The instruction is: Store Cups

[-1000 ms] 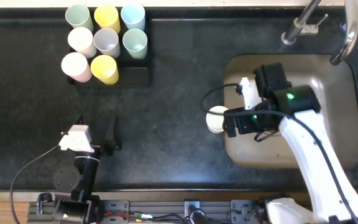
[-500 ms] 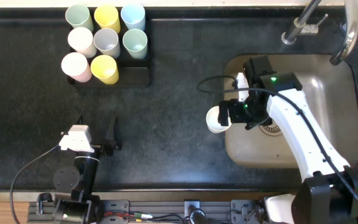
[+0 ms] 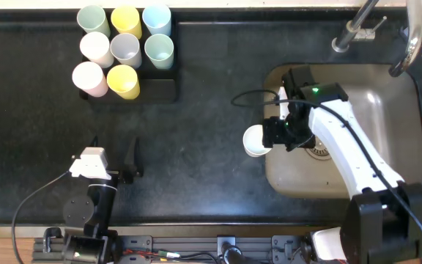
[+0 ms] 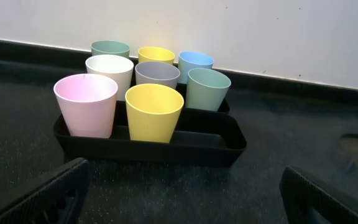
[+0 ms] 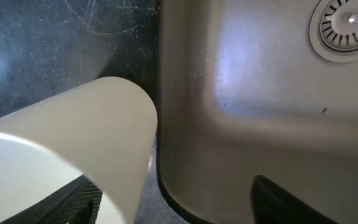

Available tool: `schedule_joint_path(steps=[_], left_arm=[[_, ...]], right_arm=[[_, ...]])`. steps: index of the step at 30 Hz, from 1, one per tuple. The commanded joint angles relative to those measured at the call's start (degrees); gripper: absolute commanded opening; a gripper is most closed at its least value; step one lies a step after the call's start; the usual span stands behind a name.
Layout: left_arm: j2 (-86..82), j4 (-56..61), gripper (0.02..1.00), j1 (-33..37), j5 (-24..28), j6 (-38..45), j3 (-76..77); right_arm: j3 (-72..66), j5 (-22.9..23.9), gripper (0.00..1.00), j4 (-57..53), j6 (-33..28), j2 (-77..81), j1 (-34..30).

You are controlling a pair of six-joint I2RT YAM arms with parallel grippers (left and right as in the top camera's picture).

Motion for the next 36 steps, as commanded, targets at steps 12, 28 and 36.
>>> schedule_joint_path(steps=[12,28,36], left_arm=[[-0.5,-0.2,1.000,0.4,0.8,1.0,-0.1],[-0.5,-0.2,1.000,0.4,0.8,1.0,-0.1],[-0.5,-0.2,0.998,0.4,0.8,1.0,-0.1]], right_arm=[[2.1,0.7,0.042,1.4,0.1,-0.8,2.8],[42.2,0.2,0.042,-9.8,2.5,-2.1,10.0],[59.5,-0.2,0.045,-12.1,4.2,11.2,17.2]])
